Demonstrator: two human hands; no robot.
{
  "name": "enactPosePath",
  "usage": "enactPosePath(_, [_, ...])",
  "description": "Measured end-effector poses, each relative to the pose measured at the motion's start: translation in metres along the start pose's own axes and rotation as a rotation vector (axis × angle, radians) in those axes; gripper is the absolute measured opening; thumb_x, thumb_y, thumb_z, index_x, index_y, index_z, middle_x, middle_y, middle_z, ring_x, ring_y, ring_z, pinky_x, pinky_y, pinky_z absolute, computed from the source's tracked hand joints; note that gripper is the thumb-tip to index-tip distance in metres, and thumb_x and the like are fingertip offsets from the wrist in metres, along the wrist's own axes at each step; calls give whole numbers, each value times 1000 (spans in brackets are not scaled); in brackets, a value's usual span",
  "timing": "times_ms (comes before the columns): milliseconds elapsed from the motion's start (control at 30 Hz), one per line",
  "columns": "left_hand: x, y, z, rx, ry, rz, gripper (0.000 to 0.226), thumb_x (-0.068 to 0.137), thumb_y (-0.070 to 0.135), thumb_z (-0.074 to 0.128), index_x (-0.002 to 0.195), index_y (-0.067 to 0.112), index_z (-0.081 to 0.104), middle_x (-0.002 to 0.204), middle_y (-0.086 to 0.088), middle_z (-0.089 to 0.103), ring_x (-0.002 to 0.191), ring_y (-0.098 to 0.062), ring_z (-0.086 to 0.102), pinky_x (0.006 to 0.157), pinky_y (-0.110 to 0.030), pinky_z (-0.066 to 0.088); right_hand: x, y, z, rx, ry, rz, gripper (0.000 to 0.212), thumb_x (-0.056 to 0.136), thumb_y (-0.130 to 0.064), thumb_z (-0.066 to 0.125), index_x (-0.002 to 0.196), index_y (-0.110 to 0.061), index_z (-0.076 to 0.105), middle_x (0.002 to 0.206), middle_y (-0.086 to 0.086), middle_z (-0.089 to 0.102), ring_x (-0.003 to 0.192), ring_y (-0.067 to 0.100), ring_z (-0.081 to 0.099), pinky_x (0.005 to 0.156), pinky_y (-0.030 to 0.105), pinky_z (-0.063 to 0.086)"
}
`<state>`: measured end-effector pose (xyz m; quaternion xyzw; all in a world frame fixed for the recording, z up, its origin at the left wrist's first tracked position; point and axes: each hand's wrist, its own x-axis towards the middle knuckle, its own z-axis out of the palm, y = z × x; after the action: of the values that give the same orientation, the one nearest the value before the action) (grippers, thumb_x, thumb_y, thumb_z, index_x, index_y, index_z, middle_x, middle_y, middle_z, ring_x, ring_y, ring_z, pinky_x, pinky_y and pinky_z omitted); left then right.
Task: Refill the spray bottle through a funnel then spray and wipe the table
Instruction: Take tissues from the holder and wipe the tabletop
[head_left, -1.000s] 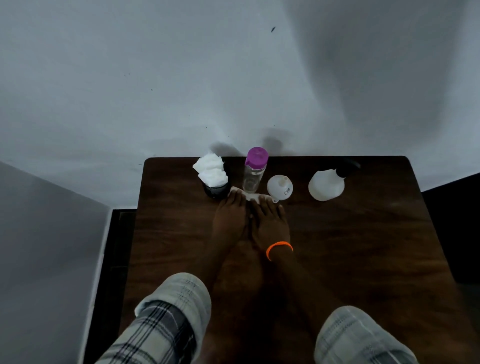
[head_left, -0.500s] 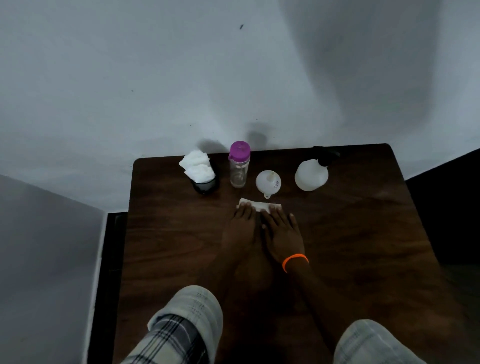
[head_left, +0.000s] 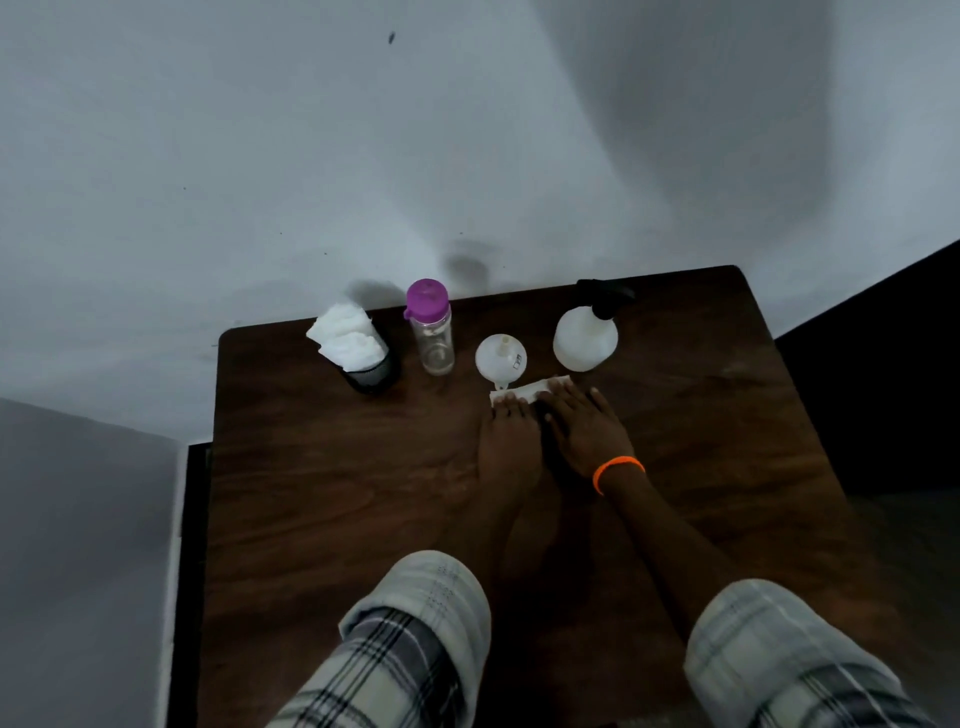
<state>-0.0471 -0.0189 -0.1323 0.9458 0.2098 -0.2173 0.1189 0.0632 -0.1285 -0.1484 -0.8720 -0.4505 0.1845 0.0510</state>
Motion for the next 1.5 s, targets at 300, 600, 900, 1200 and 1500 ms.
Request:
enactPosePath(300, [-9,-9,8,31,9,107,60,107,30,34,158,1,20,164,-23,24,154,-37,16,126,-47,12,-38,-18,21,87,7,95,54,107,-37,29,160,-29,20,169,-1,11,156,16,2,127,43,5])
enactPosePath(600, [-74,-26,29,-6,-9,95,63,108,39,32,160,8,16,168,-13,14,157,-26,9,125,-37,3,-91,-44,55,99,35,85,55,103,-43,27,157,-30,31,167,-1,22,156,17,12,125,43,7])
enactPosePath(900, [-161,-10,59,-81,3,52,68,86,35,27,136,3,61,139,-17,62,135,-31,55,117,-48,36,-156,-47,85,17,1,-60,56,102,-40,32,156,-30,33,166,-3,22,155,18,16,125,46,14])
enactPosePath(1200, [-219,35,117,-45,-9,84,62,71,37,60,124,7,71,128,-14,70,123,-31,64,116,-49,36,-241,-18,100,-29,-2,-160,55,101,-41,37,155,-33,32,164,-4,25,153,16,22,121,42,13])
enactPosePath(1500, [-229,117,123,-57,-151,130,72,75,45,34,119,4,74,123,-15,72,121,-32,66,116,-48,20,-307,33,95,-21,-6,-30,52,103,-43,36,154,-38,35,163,-11,24,153,13,22,122,39,10])
